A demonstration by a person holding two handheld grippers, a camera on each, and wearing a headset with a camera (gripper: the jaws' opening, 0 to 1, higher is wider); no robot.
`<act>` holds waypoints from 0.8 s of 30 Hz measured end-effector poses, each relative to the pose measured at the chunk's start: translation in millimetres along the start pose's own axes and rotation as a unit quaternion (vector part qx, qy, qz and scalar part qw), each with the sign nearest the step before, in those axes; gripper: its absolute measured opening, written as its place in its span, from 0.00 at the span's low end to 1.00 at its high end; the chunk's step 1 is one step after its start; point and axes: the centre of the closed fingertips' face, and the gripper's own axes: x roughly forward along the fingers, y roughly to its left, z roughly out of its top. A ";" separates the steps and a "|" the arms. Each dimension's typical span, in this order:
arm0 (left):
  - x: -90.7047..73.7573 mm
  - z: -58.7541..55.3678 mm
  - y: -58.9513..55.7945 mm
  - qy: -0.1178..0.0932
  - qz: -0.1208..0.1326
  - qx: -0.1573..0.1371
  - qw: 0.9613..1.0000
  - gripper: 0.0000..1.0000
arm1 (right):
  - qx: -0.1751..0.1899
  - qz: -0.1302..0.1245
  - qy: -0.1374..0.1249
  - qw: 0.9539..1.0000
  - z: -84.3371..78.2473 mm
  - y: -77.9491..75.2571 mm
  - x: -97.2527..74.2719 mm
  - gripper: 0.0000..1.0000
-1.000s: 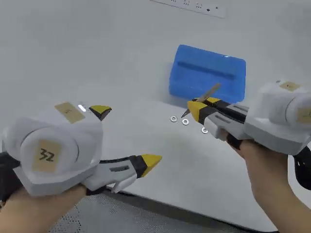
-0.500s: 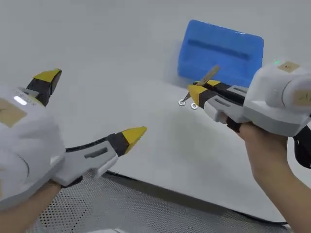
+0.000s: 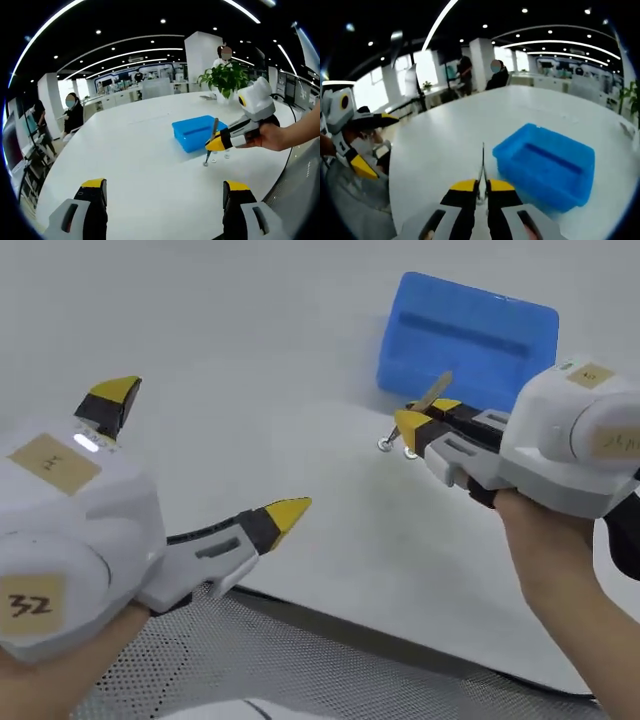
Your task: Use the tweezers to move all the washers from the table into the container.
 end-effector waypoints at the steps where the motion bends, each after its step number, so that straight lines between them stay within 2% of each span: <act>1: 0.8 -1.6 0.4 0.004 0.002 0.002 1.000 0.99 | -0.003 -0.002 0.001 1.000 -0.6 -0.9 0.9 0.04; 5: 1.8 -5.2 -1.1 0.014 0.005 0.020 1.000 0.99 | -0.004 -0.003 -0.001 1.000 -1.0 0.1 3.5 0.04; 10: 2.2 -8.0 -0.4 0.023 0.009 0.033 0.999 0.99 | -0.031 -0.007 0.006 0.999 -1.4 2.4 3.9 0.03; 14: 2.1 -8.1 0.6 0.023 0.013 0.041 0.999 0.99 | -0.007 -0.015 0.013 1.000 -2.1 -0.6 3.0 0.03; 15: 2.1 -8.8 0.7 0.025 0.014 0.043 0.999 0.99 | -0.007 -0.010 0.014 1.000 -1.5 0.4 3.7 0.03; 17: 2.0 -9.5 0.9 0.028 0.016 0.049 0.998 0.99 | -0.026 -0.005 0.023 0.999 -1.3 0.4 4.0 0.02; 18: 1.2 -8.1 1.0 0.024 0.016 0.049 0.998 0.99 | -0.020 -0.001 0.025 0.999 -0.8 1.2 4.1 0.02; 19: 0.8 -7.4 1.0 0.023 0.015 0.048 0.998 0.99 | 0.002 0.008 0.020 1.000 1.1 3.1 3.8 0.02; 21: -0.7 -2.9 0.4 0.010 0.012 0.042 0.999 0.99 | 0.026 0.008 0.018 0.999 2.7 1.5 2.6 0.02; 24: -0.6 -3.0 0.2 0.009 0.010 0.039 0.999 0.99 | 0.028 0.007 0.018 0.999 5.0 1.8 -2.0 0.02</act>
